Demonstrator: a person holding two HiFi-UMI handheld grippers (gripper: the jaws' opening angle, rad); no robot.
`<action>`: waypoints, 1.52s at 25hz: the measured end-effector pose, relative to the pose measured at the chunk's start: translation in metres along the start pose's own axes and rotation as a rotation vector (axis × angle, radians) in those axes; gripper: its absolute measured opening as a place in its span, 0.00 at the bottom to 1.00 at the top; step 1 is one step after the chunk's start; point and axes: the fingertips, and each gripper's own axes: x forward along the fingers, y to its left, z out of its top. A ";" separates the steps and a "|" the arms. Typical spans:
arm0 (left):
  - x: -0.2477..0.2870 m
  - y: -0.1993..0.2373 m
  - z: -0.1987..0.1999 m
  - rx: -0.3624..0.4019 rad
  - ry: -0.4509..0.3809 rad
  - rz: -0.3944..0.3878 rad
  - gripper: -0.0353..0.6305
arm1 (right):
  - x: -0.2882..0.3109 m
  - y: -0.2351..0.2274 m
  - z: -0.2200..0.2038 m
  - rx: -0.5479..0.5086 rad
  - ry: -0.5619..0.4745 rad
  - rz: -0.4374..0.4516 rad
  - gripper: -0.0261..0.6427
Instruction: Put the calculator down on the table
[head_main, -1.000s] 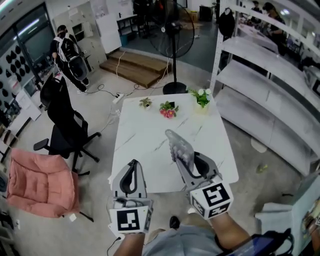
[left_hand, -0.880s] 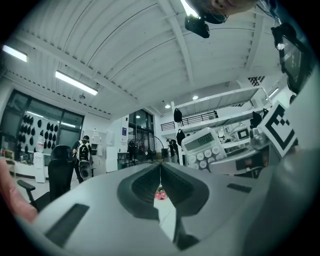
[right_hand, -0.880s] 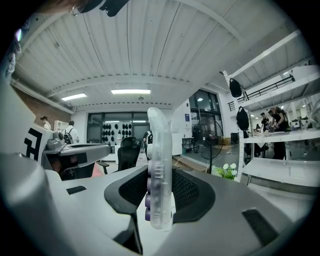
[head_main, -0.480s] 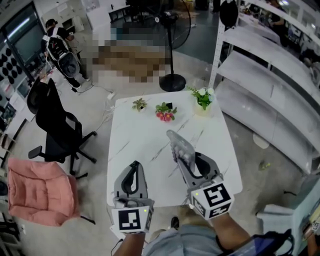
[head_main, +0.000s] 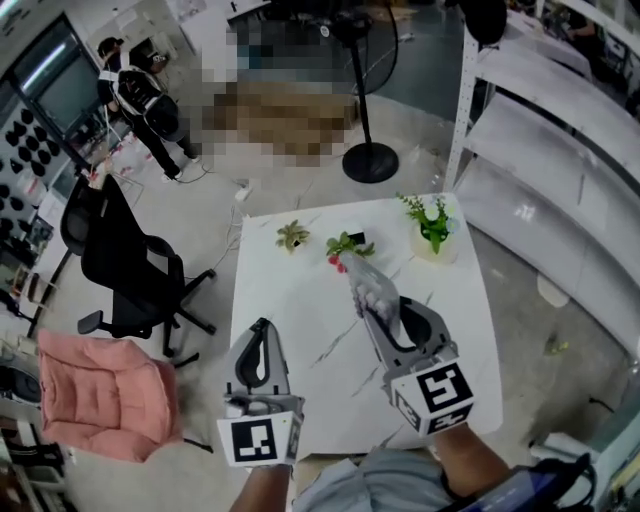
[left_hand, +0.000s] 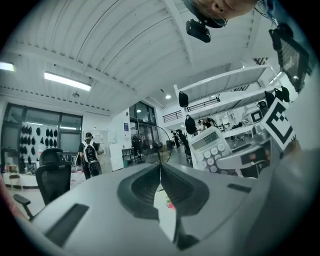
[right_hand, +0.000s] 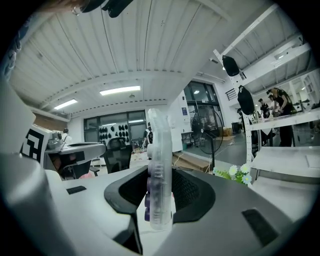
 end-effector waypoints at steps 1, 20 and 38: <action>0.005 0.003 0.003 -0.001 -0.005 0.012 0.07 | 0.006 -0.003 0.002 -0.002 -0.002 0.005 0.26; 0.059 0.017 -0.076 -0.067 0.129 -0.022 0.07 | 0.059 -0.023 -0.087 0.048 0.203 -0.014 0.26; 0.078 0.026 -0.157 -0.149 0.267 -0.057 0.07 | 0.062 -0.016 -0.201 0.140 0.467 -0.047 0.26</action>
